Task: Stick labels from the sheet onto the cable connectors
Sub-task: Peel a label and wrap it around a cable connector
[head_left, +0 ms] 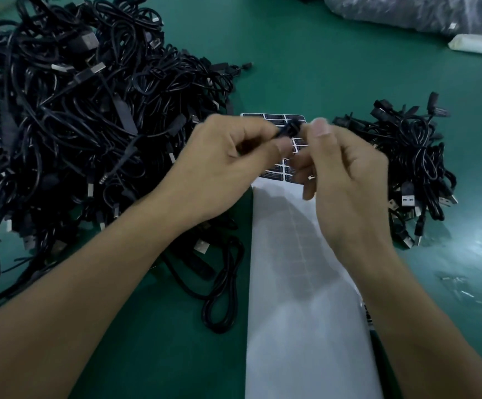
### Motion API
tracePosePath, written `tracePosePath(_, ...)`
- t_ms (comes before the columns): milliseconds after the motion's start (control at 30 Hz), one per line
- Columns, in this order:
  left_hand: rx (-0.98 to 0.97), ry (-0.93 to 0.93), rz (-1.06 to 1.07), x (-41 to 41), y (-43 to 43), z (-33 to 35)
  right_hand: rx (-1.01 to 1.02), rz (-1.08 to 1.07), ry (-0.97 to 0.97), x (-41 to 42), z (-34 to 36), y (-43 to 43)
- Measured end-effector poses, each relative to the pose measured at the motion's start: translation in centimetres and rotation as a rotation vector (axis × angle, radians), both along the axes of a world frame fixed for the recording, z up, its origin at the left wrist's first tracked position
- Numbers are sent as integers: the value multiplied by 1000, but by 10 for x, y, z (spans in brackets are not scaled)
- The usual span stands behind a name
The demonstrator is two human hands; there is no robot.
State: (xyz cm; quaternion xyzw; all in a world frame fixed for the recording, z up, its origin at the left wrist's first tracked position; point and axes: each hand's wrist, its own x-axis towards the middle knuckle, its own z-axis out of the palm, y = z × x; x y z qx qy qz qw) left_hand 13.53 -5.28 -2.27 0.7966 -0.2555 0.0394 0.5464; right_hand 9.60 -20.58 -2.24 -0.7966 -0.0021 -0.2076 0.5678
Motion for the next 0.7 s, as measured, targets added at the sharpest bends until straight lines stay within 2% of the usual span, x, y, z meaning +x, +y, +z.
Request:
tracePosePath(67, -114, -36, 35, 1, 1, 3, -37, 113, 50, -2, -1, 4)
tracePosePath(167, -244, -27, 32, 1, 1, 5, -323, 222, 99, -6, -7, 11)
tracePosePath(233, -284, -14, 23, 1, 1, 6, -412, 275, 92, -7, -8, 16)
tracePosePath(467, -411, 74, 31, 0, 1, 12, -288, 417, 92, -9, -4, 29)
tracePosePath(567, -394, 87, 47, -1, 0, 14, -323, 415, 71, -10, -8, 32)
tracePosePath(700, -495, 143, 61, -3, 2, 15, -221, 387, 36, -8, -13, 33)
